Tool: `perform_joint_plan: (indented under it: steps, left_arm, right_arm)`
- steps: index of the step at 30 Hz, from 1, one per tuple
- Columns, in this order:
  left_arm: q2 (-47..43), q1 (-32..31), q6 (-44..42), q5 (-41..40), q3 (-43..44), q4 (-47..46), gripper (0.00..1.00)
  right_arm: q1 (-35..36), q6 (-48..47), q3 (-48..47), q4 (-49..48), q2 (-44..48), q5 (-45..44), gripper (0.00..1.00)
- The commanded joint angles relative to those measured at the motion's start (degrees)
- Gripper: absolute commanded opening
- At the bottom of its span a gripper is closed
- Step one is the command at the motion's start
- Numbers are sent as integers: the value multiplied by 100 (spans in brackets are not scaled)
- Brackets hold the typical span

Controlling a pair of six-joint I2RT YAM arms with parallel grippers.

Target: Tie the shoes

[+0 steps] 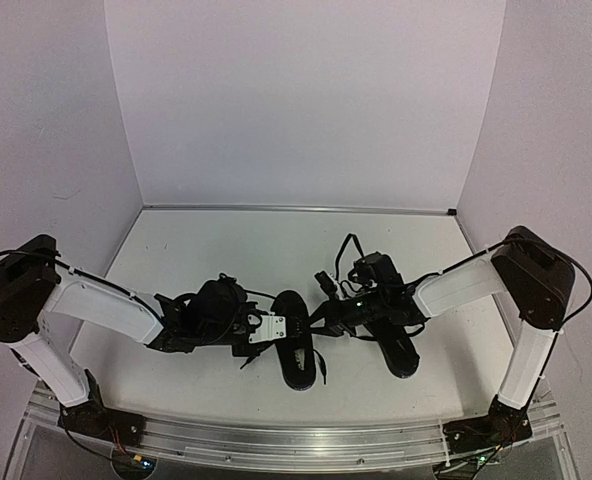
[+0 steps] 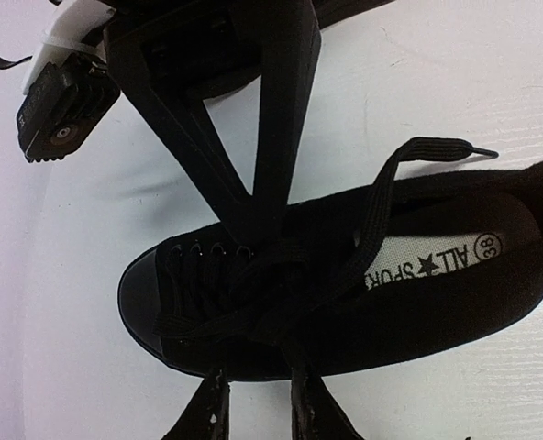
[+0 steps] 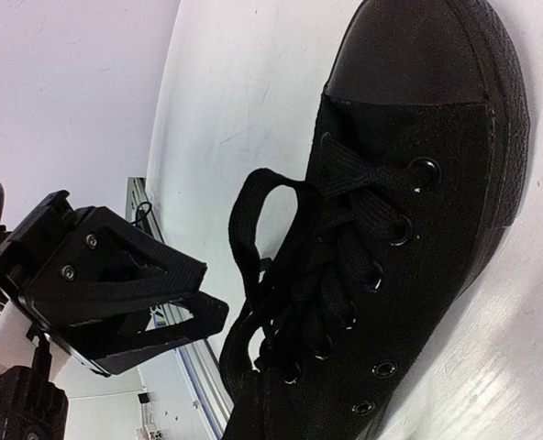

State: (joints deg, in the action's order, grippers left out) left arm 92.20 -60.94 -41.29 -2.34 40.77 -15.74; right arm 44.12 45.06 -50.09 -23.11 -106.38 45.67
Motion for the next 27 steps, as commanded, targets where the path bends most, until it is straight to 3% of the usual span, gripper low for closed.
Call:
perform_joint_plan:
  steps: [1, 6, 19, 27]
  left_arm:
    - [-163, 40, 120, 28, 5, -79, 21]
    - [-60, 30, 131, 420, 88, -174, 18]
    - [553, 29, -30, 461, 590, -301, 17]
    - [520, -7, -32, 577, 619, -266, 1]
  right_arm:
    - [-12, -81, 17, -134, 193, -12, 0]
    - [-17, -52, -87, -113, 55, 86, 0]
    - [-14, -67, -283, 17, -162, 135, 11]
    - [-28, -56, -307, 69, -243, 47, 8]
